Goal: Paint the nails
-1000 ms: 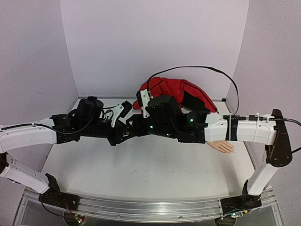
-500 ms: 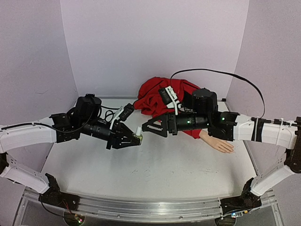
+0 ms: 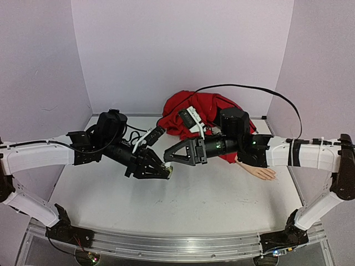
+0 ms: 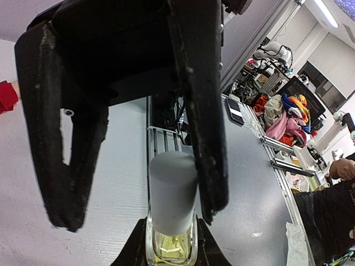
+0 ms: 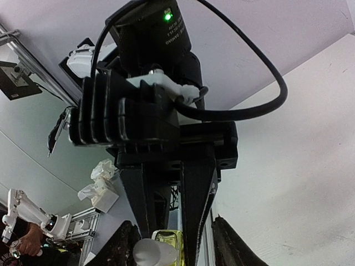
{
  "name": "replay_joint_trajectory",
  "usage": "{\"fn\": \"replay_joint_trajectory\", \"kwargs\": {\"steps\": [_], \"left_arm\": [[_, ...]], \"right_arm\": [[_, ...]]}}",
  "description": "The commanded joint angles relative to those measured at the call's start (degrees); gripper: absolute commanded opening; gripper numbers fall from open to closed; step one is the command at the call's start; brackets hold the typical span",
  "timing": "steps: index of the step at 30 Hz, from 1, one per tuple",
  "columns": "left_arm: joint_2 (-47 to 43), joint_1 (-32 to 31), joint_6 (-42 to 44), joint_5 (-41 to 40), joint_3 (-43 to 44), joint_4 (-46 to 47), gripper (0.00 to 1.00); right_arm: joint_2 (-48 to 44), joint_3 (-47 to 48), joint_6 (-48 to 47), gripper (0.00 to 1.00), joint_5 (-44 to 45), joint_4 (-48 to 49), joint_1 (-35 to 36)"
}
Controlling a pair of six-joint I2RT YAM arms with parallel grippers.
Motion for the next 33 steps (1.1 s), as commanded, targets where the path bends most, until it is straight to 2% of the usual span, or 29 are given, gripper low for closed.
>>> {"fn": "replay_joint_trajectory", "kwargs": {"steps": [1, 8, 12, 14, 17, 21, 23, 24, 26, 27, 29, 33], "left_arm": [[0.29, -0.27, -0.16, 3.11, 3.94, 3.21, 0.00], [0.59, -0.26, -0.03, 1.41, 4.16, 3.20, 0.00], [0.21, -0.26, -0.14, -3.92, 3.88, 3.19, 0.00], [-0.45, -0.26, -0.39, -11.52, 3.43, 3.12, 0.00], [-2.27, -0.26, -0.98, -27.87, 1.74, 2.80, 0.00], [-4.04, -0.26, -2.72, -44.29, 0.01, 2.40, 0.00], [-4.21, -0.26, -3.57, -49.81, -0.36, 2.24, 0.00], [-4.06, -0.26, -3.80, -51.85, -0.40, 2.10, 0.00], [-3.04, -0.26, -3.91, -55.29, -0.36, 1.84, 0.00], [-2.45, -0.26, -3.98, -55.95, -0.18, 1.60, 0.00], [-1.34, -0.26, -4.28, -55.60, 0.25, 0.99, 0.00], [-0.54, -0.27, -3.54, -50.25, 0.92, 0.73, 0.00]], "right_arm": [[0.27, 2.93, 0.50, 0.41, -4.05, 5.49, 0.05], [1.54, 3.10, 0.24, 0.29, -5.71, 5.92, 0.66], [1.72, 2.96, 0.02, 0.21, -5.86, 5.79, 0.84], [1.49, 2.77, -0.28, 0.15, -4.93, 5.56, 0.84], [1.37, 2.51, -1.07, 0.01, -2.17, 4.26, 0.84], [2.60, 2.61, -0.01, 0.00, 2.84, 3.00, 1.08], [3.81, 3.92, 1.35, 0.00, 10.63, 0.39, 2.31], [4.65, 5.74, 2.15, 0.00, 18.58, -3.26, 3.94], [7.12, 13.65, 5.43, 0.00, 44.90, -17.72, 10.77], [7.94, 16.72, 7.55, 0.00, 56.20, -19.62, 13.92], [9.33, 18.59, 7.18, 0.00, 59.61, -16.78, 17.47], [11.38, 20.00, 4.91, 0.00, 55.64, -15.28, 17.10]]}}
